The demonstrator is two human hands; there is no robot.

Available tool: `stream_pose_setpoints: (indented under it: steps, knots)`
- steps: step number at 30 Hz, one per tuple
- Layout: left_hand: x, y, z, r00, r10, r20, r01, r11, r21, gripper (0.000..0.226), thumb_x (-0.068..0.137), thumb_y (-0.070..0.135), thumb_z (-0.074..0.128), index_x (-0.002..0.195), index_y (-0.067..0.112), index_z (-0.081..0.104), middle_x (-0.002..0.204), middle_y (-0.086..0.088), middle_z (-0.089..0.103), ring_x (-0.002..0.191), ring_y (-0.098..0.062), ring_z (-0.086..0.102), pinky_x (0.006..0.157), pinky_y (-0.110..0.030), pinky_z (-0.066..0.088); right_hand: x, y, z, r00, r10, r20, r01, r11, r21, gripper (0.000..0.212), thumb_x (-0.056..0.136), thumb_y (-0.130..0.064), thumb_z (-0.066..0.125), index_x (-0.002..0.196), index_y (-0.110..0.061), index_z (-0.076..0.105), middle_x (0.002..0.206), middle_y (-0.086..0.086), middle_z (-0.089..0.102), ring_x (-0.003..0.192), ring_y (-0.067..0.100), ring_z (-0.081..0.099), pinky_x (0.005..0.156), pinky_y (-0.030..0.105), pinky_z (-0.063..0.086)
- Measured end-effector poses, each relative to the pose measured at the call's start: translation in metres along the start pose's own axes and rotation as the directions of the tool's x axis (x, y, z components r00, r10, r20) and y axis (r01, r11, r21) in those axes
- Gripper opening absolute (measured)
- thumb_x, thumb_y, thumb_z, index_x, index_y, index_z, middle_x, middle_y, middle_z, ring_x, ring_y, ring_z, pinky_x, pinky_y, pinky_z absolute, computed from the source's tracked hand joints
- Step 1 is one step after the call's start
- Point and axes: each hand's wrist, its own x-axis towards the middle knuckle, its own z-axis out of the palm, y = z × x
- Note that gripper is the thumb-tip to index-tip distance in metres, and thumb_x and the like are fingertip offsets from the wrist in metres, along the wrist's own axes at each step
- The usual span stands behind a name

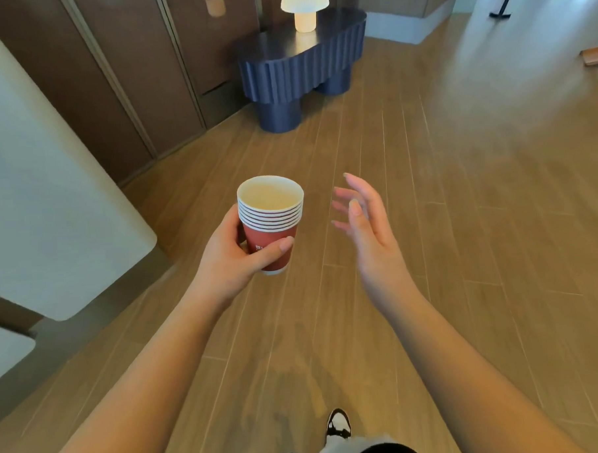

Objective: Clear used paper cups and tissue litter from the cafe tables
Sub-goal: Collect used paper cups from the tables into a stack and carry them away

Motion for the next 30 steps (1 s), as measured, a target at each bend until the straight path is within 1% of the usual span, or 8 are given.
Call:
stream_pose_setpoints:
  steps: [5,7,12,15,19,21,26,30]
  knots:
    - [0.083,-0.007,-0.001,0.999,-0.017,-0.037,0.017,1.0,0.013,0.072,0.064,0.05,0.092,0.124,0.048,0.052,0.115,0.033,0.067,0.11,0.007,0.064,0.08,-0.01,0.053,0.093,0.025,-0.001,0.998,0.028,0.05,-0.03,0.999,0.033,0.045,0.102,-0.046,0.041,0.146,-0.034,0.043,0.134,-0.024,0.054,0.13,0.0,0.052,0.111,0.031,0.044]
    - [0.115,-0.014,-0.01,0.998,-0.021,-0.056,0.022,1.0,0.021,0.068,0.068,0.044,0.09,0.124,0.048,0.052,0.115,0.033,0.067,0.11,0.008,0.063,0.08,-0.01,0.053,0.127,0.035,0.006,0.998,0.02,0.068,-0.023,0.999,0.037,0.047,0.1,-0.051,0.042,0.145,-0.035,0.043,0.135,-0.023,0.055,0.13,0.001,0.052,0.111,0.033,0.044]
    - [0.206,-0.042,-0.034,0.996,-0.023,-0.083,0.026,0.999,0.033,0.071,0.064,0.05,0.091,0.123,0.05,0.052,0.117,0.033,0.066,0.111,0.009,0.062,0.082,-0.009,0.052,0.221,0.067,0.031,0.992,0.043,0.123,-0.045,0.999,0.011,0.052,0.094,-0.059,0.043,0.142,-0.04,0.043,0.139,-0.019,0.054,0.135,0.004,0.049,0.114,0.043,0.042]
    - [0.271,-0.063,-0.05,0.996,-0.013,-0.09,0.016,0.999,0.031,0.072,0.067,0.042,0.091,0.127,0.047,0.051,0.118,0.032,0.066,0.113,0.008,0.062,0.085,-0.011,0.053,0.285,0.09,0.056,0.989,0.05,0.14,-0.049,0.999,-0.01,0.056,0.093,-0.062,0.043,0.145,-0.039,0.042,0.138,-0.023,0.054,0.135,0.003,0.048,0.114,0.041,0.042]
    - [0.364,-0.08,-0.08,0.996,-0.031,-0.089,0.031,1.0,-0.006,0.075,0.066,0.034,0.088,0.132,0.036,0.053,0.12,0.021,0.069,0.113,0.003,0.064,0.089,-0.015,0.054,0.377,0.105,0.099,0.986,0.077,0.149,-0.076,0.997,-0.007,0.051,0.098,-0.054,0.042,0.146,-0.036,0.041,0.139,-0.018,0.053,0.134,0.003,0.049,0.114,0.044,0.041]
    - [0.41,-0.082,-0.094,0.997,-0.02,-0.068,0.02,1.0,0.012,0.079,0.067,0.034,0.088,0.137,0.029,0.053,0.122,0.016,0.07,0.115,0.0,0.065,0.092,-0.016,0.054,0.423,0.107,0.116,0.99,0.062,0.129,-0.063,0.998,0.002,0.052,0.096,-0.057,0.043,0.145,-0.038,0.042,0.139,-0.017,0.053,0.134,0.004,0.049,0.115,0.045,0.041]
    - [0.521,-0.085,-0.107,1.0,0.006,-0.016,-0.005,1.0,0.029,0.081,0.065,0.041,0.096,0.134,0.036,0.053,0.122,0.024,0.068,0.116,0.002,0.064,0.09,-0.014,0.053,0.522,0.117,0.129,0.991,0.071,0.109,-0.074,0.997,0.024,0.051,0.098,-0.053,0.043,0.146,-0.037,0.041,0.139,-0.016,0.053,0.133,0.004,0.049,0.115,0.039,0.041]
    - [0.596,-0.091,-0.098,1.0,0.007,-0.018,-0.007,1.0,0.0,0.085,0.061,0.052,0.088,0.136,0.033,0.053,0.122,0.022,0.069,0.116,-0.001,0.065,0.088,-0.013,0.053,0.59,0.131,0.118,0.993,0.073,0.095,-0.072,0.997,-0.008,0.049,0.101,-0.05,0.041,0.148,-0.036,0.039,0.14,-0.018,0.052,0.134,0.002,0.048,0.115,0.037,0.041]
